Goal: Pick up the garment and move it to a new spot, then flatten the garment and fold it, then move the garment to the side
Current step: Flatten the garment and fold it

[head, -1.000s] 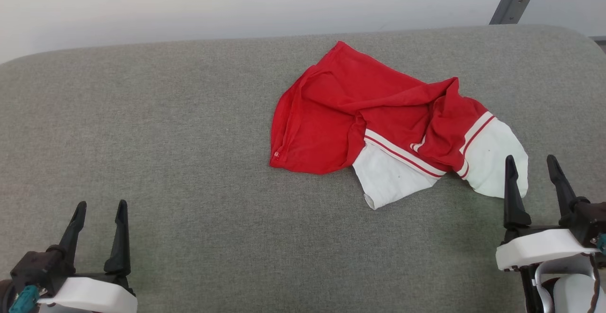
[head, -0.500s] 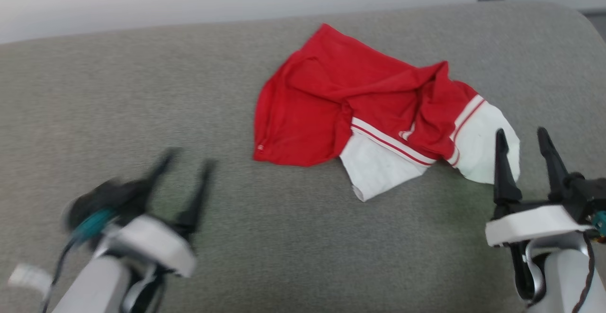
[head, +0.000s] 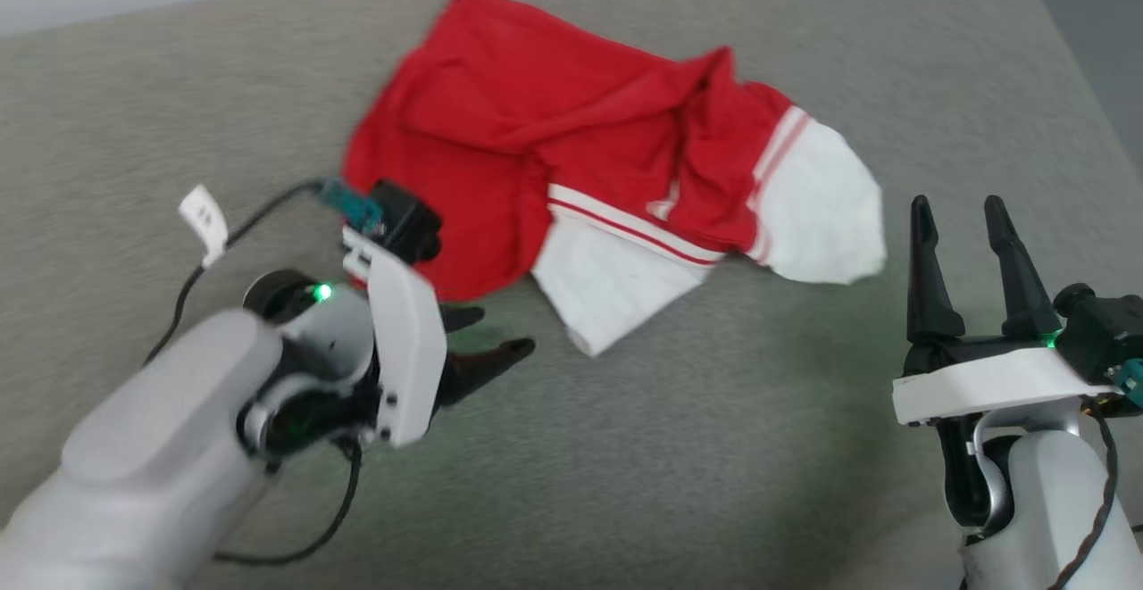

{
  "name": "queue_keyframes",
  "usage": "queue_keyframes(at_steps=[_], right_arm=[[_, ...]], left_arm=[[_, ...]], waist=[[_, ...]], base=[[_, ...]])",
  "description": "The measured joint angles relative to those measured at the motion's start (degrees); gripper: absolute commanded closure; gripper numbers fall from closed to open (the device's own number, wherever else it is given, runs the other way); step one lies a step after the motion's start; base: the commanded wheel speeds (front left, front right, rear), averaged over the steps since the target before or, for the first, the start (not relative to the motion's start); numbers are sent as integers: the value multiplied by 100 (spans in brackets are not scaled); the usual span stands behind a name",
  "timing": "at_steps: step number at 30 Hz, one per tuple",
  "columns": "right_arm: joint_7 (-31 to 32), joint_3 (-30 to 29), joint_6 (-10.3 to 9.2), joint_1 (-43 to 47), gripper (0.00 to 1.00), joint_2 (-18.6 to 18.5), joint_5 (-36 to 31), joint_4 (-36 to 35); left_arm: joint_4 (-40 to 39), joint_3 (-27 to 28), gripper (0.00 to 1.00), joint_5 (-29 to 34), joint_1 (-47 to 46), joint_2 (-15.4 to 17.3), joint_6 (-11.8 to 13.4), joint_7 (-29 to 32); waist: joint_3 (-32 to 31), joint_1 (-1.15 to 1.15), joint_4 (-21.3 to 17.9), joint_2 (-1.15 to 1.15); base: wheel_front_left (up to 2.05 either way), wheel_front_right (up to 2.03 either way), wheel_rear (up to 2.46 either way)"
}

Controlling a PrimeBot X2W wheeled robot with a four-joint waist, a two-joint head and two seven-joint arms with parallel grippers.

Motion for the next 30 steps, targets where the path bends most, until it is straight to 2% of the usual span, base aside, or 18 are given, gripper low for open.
queue_keyframes(at_steps=[2,7,13,14,15,16,20,23,25,30], right_arm=[[-1,29,0,-16,0,-7,119,2],[-1,91,0,-46,0,-3,312,10],[-1,91,0,5,0,-3,409,23],[-1,83,0,16,0,-4,409,24],[-1,74,0,17,0,-3,409,27],[-1,64,0,17,0,-4,409,30],[0,41,0,20,0,-1,389,27],[0,-9,0,26,0,0,275,34],[-1,-64,-1,36,0,-1,175,42],[-1,-145,0,64,0,-1,-60,56]], left_arm=[[243,-24,0,-188,-174,-80,0,231],[773,-79,0,-204,-402,-169,0,393],[1223,177,0,-669,-594,-448,-7,430],[1246,138,10,-637,-654,-452,-7,449],[1265,100,68,-571,-706,-460,-8,442],[1344,105,100,-589,-723,-499,-8,442],[1425,152,100,-725,-710,-544,-5,337],[1183,232,100,-915,-619,-394,-5,198],[968,381,100,-1098,-504,-182,-5,82],[577,808,100,-1432,-238,633,-5,-112]], waist=[[99,0,-171,0],[290,0,-511,0],[498,0,-910,0],[521,0,-940,0],[536,0,-955,0],[535,0,-953,0],[474,0,-813,0],[399,0,-615,0],[336,0,-449,0],[153,0,47,0]], base=[[0,0,0],[0,0,0],[0,0,0],[0,0,0],[0,0,0],[0,0,0],[0,0,0],[0,0,0],[0,0,0],[0,0,0]])
